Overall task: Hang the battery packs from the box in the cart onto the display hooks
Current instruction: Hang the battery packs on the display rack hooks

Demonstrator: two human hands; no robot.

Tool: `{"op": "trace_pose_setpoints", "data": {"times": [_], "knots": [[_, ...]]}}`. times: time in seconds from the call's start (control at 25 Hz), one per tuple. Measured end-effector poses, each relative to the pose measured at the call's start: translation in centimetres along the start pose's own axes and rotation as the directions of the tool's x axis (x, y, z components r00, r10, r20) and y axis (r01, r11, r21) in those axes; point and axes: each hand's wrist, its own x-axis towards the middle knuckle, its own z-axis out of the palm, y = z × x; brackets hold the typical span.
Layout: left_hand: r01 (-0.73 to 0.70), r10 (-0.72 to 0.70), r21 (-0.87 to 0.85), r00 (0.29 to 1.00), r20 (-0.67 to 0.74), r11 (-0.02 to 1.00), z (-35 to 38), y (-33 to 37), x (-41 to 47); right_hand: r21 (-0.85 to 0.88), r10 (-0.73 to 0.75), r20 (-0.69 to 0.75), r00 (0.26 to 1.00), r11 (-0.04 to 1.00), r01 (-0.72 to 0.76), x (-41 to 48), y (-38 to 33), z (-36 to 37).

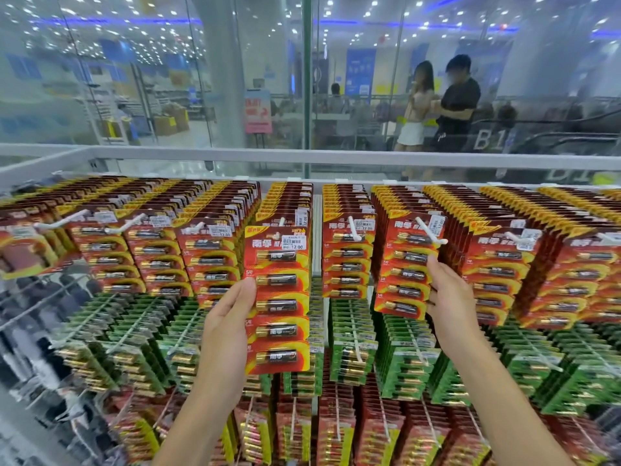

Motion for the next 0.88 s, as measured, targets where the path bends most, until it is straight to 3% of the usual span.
{"op": "trace_pose_setpoints", "data": {"times": [0.28,0.52,0.76,0.88], "knots": [[0.002,-0.001,0.068,1.000,-0.021,0.998,0.7,-1.1,3.9,-0.067,-0.005,-0.062,0.998,0.998,0.001,0.7,1.0,0.1],[-0.069,0.072,0.149,0.997,-0.018,0.986,0.7,-2.1,7.1,-0.225,-0.113,-0.091,0.989,0.970,0.090,1.0,2.4,-0.2],[-0.214,0.260,0.378,0.963,-0.073,0.900,-0.9,-4.1,5.1,-0.278,-0.183,-0.171,0.968,0.951,0.131,-0.9,3.4,-0.8],[-0.193,0.229,0.387,0.972,-0.048,0.901,-0.9,-4.2,2.2,-0.258,-0.176,-0.186,0.967,0.958,0.125,-3.8,4.3,-1.7]]}}
